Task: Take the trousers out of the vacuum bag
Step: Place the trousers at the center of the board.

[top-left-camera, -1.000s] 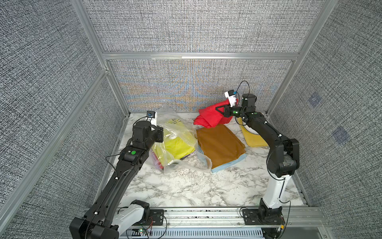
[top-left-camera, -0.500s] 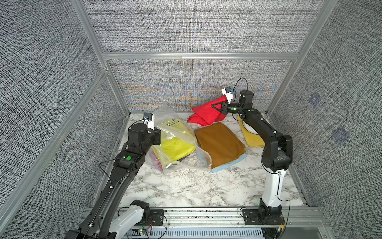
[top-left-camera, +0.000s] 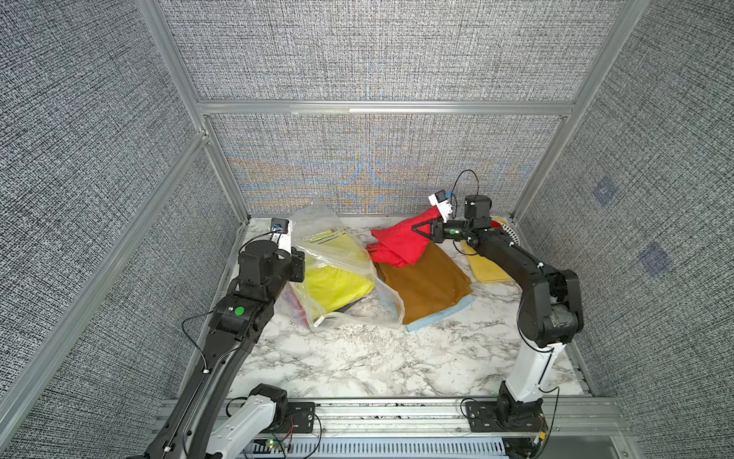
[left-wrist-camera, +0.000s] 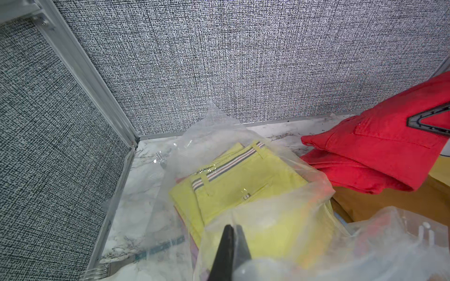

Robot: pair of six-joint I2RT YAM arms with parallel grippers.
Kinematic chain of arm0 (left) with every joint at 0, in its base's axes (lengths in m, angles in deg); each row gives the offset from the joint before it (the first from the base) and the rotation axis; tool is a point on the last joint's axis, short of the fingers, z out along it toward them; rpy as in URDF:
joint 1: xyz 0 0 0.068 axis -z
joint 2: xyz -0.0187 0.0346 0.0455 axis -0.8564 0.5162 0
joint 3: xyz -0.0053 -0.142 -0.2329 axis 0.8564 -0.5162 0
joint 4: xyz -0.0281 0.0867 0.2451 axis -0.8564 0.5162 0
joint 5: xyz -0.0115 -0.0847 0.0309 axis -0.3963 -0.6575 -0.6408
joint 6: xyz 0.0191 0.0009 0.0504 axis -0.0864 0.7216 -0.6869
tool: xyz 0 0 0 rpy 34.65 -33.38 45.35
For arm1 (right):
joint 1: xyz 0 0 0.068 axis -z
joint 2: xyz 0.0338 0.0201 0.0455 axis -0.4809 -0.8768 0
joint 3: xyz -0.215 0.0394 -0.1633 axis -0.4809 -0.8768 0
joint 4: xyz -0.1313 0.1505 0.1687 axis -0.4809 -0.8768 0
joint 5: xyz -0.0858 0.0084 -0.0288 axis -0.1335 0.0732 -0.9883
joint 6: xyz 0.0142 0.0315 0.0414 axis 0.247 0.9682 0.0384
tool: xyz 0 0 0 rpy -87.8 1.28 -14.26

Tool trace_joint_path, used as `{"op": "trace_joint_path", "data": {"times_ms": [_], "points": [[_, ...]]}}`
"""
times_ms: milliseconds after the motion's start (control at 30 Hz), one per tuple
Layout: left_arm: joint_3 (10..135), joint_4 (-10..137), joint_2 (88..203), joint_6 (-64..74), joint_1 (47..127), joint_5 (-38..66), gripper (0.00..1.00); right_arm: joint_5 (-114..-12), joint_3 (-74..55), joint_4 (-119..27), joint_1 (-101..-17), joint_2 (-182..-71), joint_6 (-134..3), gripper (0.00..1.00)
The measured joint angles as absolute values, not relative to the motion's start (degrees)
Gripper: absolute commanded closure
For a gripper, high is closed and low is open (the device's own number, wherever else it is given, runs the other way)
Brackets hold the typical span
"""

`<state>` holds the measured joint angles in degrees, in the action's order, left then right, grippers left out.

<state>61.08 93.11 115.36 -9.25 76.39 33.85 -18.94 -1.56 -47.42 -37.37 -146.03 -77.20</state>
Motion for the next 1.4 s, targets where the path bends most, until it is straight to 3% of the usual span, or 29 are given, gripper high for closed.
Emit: {"op": "trace_joint_path", "data": {"times_ms": [367,700,1033,1333,1400], "points": [[61.0,93.2,115.0,-9.6,76.3,34.3,1.0,-24.9,-13.1,-47.8,-37.1,-137.6,-76.3,1.0],[61.0,93.1,115.7,-9.7,76.0,34.2,1.0,-33.5,-24.3,-48.1,-37.5,-131.0,-63.1,1.0],[61.0,93.0,115.6,-9.7,75.9,33.9,1.0,-39.4,-24.4,-49.2,-38.9,-128.4,-48.0,1.0],[60.8,93.1,114.6,-9.6,75.9,33.8,1.0,-42.4,-30.2,-49.3,-39.6,-126.1,-44.5,1.0],[60.7,93.1,114.6,-9.6,75.9,33.8,1.0,-43.8,-33.4,-49.3,-39.6,-124.4,-44.4,0.89]]}}
